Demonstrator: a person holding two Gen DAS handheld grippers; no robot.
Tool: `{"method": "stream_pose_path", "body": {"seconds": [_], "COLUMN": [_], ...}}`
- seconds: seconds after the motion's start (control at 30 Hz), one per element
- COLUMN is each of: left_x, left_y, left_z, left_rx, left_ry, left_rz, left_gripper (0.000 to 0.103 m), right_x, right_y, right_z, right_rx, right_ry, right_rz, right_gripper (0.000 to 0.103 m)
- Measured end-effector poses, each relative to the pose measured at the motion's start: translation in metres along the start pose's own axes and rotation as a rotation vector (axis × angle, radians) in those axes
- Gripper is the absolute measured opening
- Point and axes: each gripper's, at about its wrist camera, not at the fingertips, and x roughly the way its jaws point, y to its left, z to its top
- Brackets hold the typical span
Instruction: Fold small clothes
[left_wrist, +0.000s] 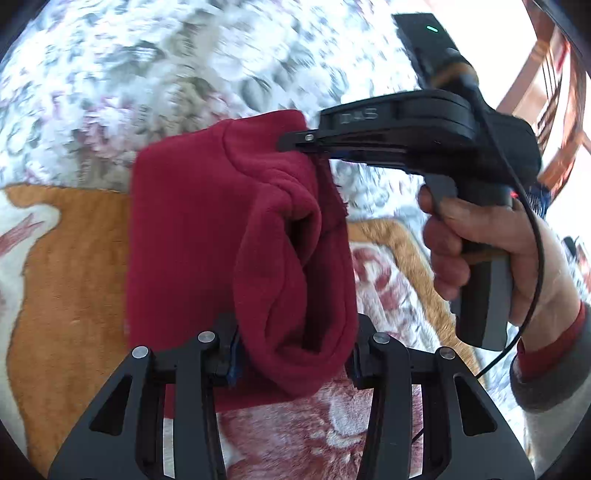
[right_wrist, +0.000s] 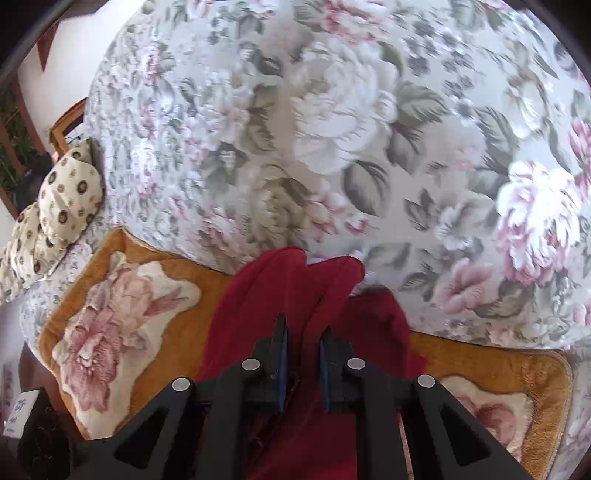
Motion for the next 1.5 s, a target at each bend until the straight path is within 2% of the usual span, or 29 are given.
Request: {"method": "stream_pose_path", "body": {"seconds": [0.13, 0.2, 0.27, 0.33, 0.37, 0.5, 0.57, 0.6, 0.67, 0.77, 0.8, 0.83, 0.87, 0.9, 0.97, 1.03, 1.07, 1.13, 1.2, 1.3, 1.37, 1.5], "left_x": [0.023, 0.018, 0.002, -0.018, -0.026, -0.050, -0.045, -0.040, -0.030, -0.012, -0.007, -0.007, -0.007, -0.006, -0.003, 0.005, 0.005, -0.003, -0.014, -0.025, -0.022, -0.004], "left_y": [-0.020, -0.024, -0.022, -0.011, -0.005, 0.018, 0.032, 0.038, 0.047, 0.046, 0.044, 0.042, 0.041, 0.041, 0.042, 0.049, 0.052, 0.053, 0.049, 0.046, 0.046, 0.042], "left_z": [-0.004, -0.005, -0.008, -0.012, -0.015, -0.029, -0.030, -0.027, -0.025, -0.027, -0.027, -0.031, -0.035, -0.037, -0.042, -0.045, -0.045, -0.044, -0.040, -0.031, -0.025, -0.018], "left_rx": [0.057, 0.086, 0.103, 0.110, 0.115, 0.121, 0.079, 0.053, 0.025, 0.044, 0.050, 0.055, 0.064, 0.073, 0.083, 0.044, 0.024, 0.010, 0.026, 0.029, 0.023, 0.041], "left_ry": [0.095, 0.109, 0.101, 0.086, 0.079, 0.021, 0.024, 0.028, 0.035, 0.047, 0.050, 0.054, 0.052, 0.048, 0.052, 0.087, 0.094, 0.077, 0.042, -0.009, -0.012, 0.011], "left_rz": [0.001, 0.000, -0.010, -0.012, 0.004, 0.133, 0.174, 0.179, 0.168, 0.184, 0.188, 0.192, 0.196, 0.199, 0.198, 0.174, 0.168, 0.157, 0.176, 0.195, 0.200, 0.226], "left_gripper": [0.041, 0.041, 0.041, 0.044, 0.045, 0.045, 0.045, 0.045, 0.045, 0.045, 0.045, 0.045, 0.045, 0.045, 0.053, 0.053, 0.053, 0.053, 0.053, 0.053, 0.053, 0.053], "right_x": [0.043, 0.067, 0.068, 0.053, 0.039, -0.011, -0.030, -0.033, -0.034, -0.025, -0.021, -0.019, -0.018, -0.017, -0.011, 0.004, 0.007, -0.002, -0.019, -0.048, -0.058, -0.043], "right_y": [-0.032, -0.042, -0.051, -0.062, -0.067, -0.063, -0.048, -0.041, -0.027, -0.016, -0.013, -0.010, -0.012, -0.019, -0.036, -0.044, -0.046, -0.048, -0.049, -0.040, -0.026, -0.010], "right_z": [-0.019, -0.029, -0.034, -0.036, -0.038, -0.051, -0.067, -0.074, -0.091, -0.110, -0.114, -0.116, -0.121, -0.127, -0.142, -0.157, -0.163, -0.162, -0.157, -0.146, -0.134, -0.112], "right_rx": [0.035, 0.071, 0.124, 0.191, 0.229, 0.255, 0.253, 0.256, 0.268, 0.277, 0.261, 0.243, 0.234, 0.255, 0.328, 0.342, 0.361, 0.392, 0.405, 0.374, 0.305, 0.225], "right_ry": [0.052, 0.107, 0.090, 0.059, 0.036, -0.011, -0.022, -0.015, 0.011, 0.031, 0.032, 0.030, 0.016, 0.000, 0.009, 0.050, 0.043, 0.019, -0.020, -0.119, -0.153, -0.146], "right_rz": [-0.110, -0.090, -0.072, -0.066, -0.055, 0.076, 0.144, 0.168, 0.217, 0.276, 0.259, 0.225, 0.186, 0.172, 0.180, 0.167, 0.186, 0.212, 0.201, 0.187, 0.142, 0.114], "right_gripper": [0.013, 0.013, 0.014, 0.026, 0.027, 0.028, 0.035, 0.041, 0.042, 0.042, 0.033, 0.015, 0.008, 0.007, 0.007, 0.006, 0.006, 0.006, 0.006, 0.006, 0.006, 0.006]}}
